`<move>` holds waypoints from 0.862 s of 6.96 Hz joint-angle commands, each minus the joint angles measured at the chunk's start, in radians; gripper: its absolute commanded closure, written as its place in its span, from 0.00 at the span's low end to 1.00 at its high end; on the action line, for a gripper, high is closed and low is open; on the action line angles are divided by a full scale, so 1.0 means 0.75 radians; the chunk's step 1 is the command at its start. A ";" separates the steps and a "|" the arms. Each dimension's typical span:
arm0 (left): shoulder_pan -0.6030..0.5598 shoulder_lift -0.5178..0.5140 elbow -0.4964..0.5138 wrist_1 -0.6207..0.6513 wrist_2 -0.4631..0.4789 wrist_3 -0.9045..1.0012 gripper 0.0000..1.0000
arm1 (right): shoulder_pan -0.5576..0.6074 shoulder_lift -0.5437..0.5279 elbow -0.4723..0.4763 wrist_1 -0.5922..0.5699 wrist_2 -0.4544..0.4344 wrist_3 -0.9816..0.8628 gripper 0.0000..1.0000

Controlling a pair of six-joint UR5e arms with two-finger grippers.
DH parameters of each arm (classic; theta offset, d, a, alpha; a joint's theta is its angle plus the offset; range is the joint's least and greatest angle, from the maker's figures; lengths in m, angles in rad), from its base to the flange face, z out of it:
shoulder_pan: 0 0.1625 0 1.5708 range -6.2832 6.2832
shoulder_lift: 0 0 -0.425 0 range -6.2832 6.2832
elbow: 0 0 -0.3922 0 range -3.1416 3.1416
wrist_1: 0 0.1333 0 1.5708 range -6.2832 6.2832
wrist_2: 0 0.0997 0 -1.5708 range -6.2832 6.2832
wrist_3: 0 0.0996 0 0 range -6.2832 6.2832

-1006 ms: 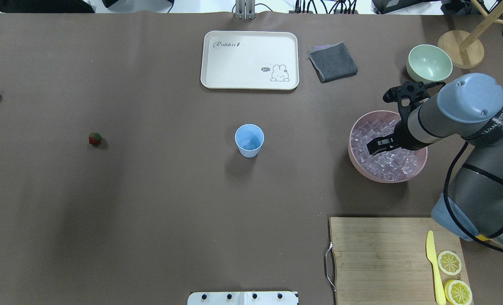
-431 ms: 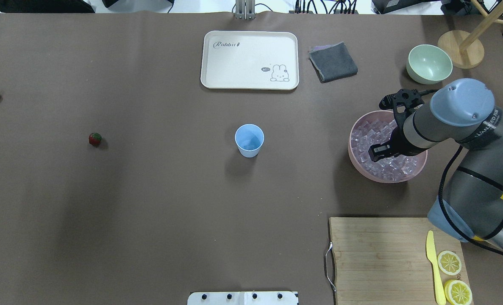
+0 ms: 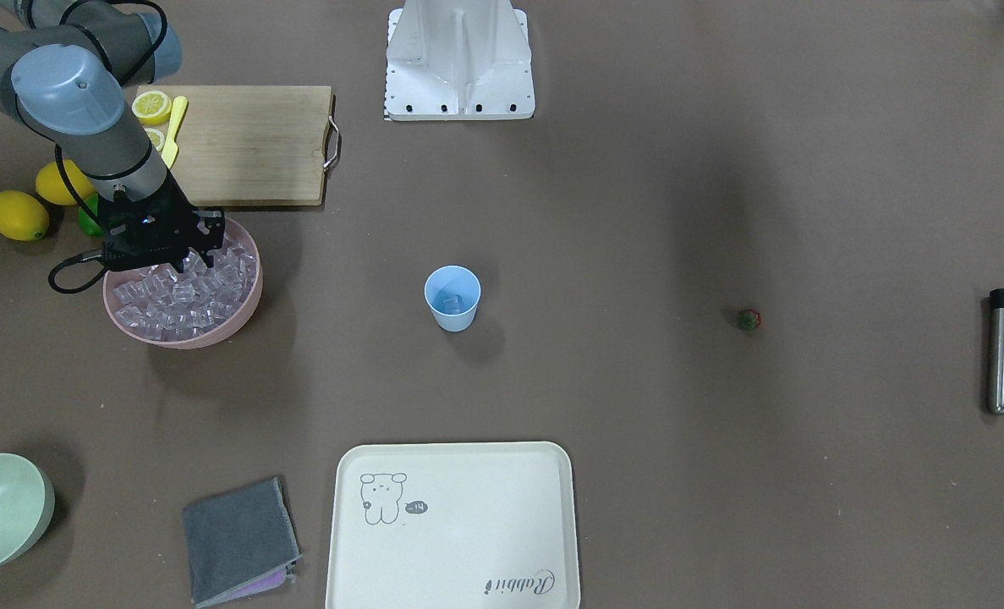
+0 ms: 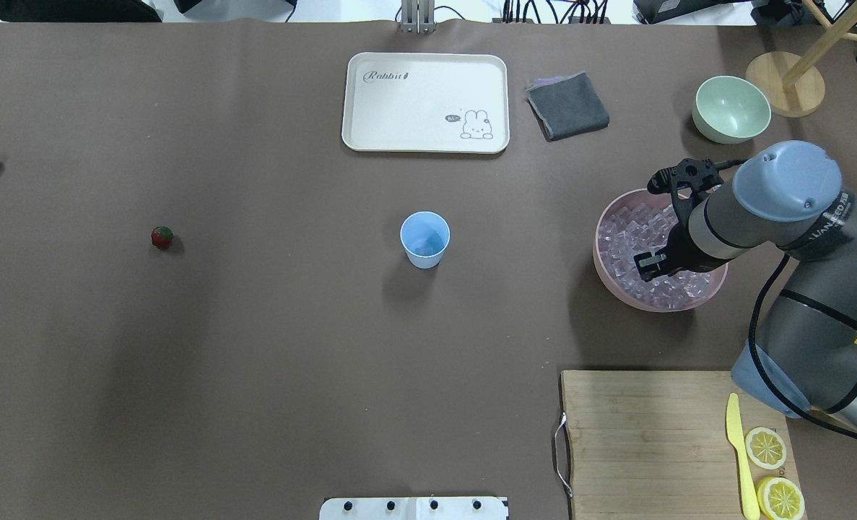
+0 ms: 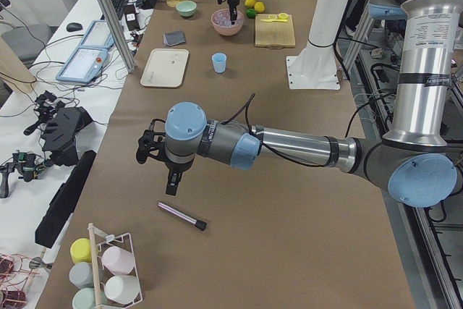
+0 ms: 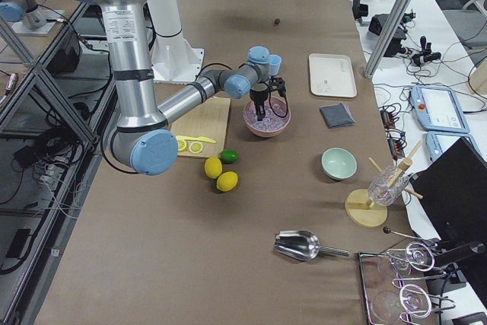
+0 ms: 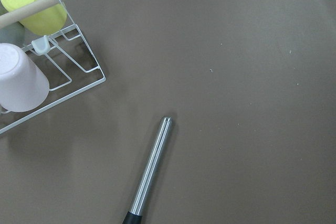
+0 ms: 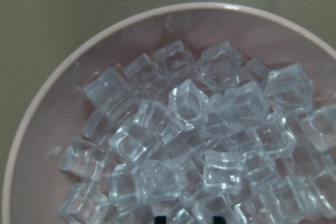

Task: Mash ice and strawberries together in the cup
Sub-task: 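Return the right gripper to the pink bowl and grasp more ice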

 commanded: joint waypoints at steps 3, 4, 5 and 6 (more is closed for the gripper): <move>-0.001 0.009 -0.021 0.000 0.000 0.000 0.02 | -0.006 0.011 0.013 -0.015 0.000 -0.002 0.86; -0.003 0.009 -0.019 0.000 0.000 0.000 0.02 | 0.032 0.017 0.028 -0.033 0.047 -0.002 0.90; -0.001 0.009 -0.017 0.000 0.000 0.000 0.02 | 0.091 0.088 0.044 -0.139 0.112 -0.004 0.90; -0.003 0.009 -0.019 0.002 0.000 0.000 0.02 | 0.096 0.231 0.040 -0.277 0.115 -0.002 0.90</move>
